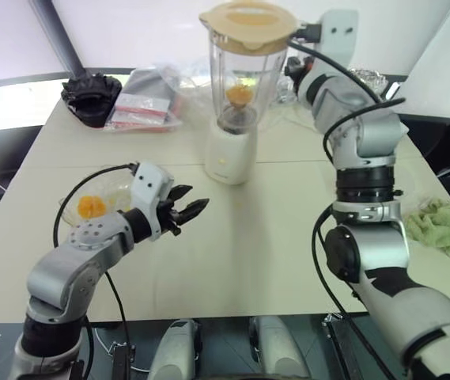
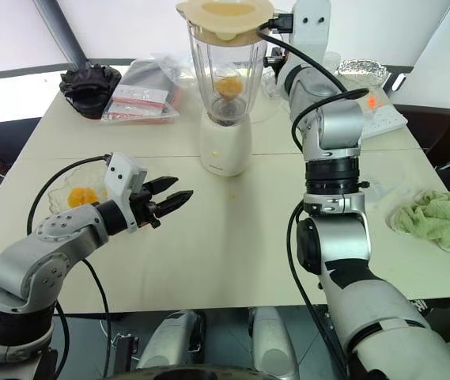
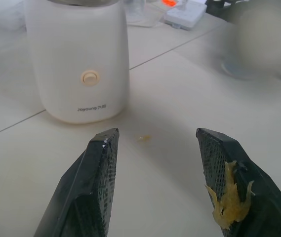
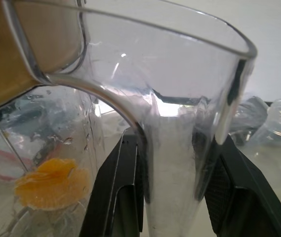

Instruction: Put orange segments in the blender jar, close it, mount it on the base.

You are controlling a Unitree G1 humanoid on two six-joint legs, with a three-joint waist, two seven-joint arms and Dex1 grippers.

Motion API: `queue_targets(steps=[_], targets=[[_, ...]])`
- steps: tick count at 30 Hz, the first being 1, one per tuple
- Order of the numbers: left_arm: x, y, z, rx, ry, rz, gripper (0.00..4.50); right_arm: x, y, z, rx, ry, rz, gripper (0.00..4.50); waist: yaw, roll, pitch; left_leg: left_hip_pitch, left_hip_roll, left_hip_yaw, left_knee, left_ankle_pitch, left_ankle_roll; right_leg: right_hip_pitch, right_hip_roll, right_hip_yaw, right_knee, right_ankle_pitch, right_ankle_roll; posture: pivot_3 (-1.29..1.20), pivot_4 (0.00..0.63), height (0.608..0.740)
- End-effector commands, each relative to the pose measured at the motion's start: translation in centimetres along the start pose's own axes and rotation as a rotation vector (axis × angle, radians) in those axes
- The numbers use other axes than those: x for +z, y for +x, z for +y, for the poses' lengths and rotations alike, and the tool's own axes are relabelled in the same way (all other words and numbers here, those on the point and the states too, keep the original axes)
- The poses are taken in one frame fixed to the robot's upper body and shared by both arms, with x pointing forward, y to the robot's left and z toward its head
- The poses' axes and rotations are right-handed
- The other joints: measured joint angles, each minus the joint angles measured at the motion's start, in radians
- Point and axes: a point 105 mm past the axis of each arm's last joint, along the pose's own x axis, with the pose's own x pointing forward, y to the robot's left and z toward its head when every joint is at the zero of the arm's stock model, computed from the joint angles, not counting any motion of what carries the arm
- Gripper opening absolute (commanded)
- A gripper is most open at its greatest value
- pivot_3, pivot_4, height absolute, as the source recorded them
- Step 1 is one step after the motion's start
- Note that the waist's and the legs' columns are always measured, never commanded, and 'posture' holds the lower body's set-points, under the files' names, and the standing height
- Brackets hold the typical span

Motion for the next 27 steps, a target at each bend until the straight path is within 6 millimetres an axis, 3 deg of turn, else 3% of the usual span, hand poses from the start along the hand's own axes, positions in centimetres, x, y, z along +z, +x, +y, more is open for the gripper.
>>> queue_targets(steps=[1,15,27], targets=[[0.8,-0.1,-0.4,-0.015,0.028,-0.032,2.57,0.4,0.1,0.7,0.023,0.015,-0.024,0.98,0.000,0.000,0.000,0.000,0.000,0.000,0.000,0.000,0.000,0.000,0.000,0.000,0.000,0.000,0.000,0.00,0.150,0.740],[0.5,0.0,-1.3,-0.020,0.018,-0.039,2.57,0.1,2.2,-0.3,0.012,-0.078,-0.049,0.98,0.000,0.000,0.000,0.002,0.000,0.000,0.001,0.000,0.000,0.003,0.000,0.000,-0.001,-0.001,-0.002,0.00,0.150,0.740],[0.5,0.2,-1.2,-0.016,0.019,-0.044,2.57,-0.5,2.2,-0.7,0.025,-0.101,-0.013,0.98,0.001,0.000,0.000,0.002,0.000,-0.001,0.001,0.000,0.000,0.003,0.000,0.000,-0.001,-0.001,-0.002,0.00,0.150,0.740]])
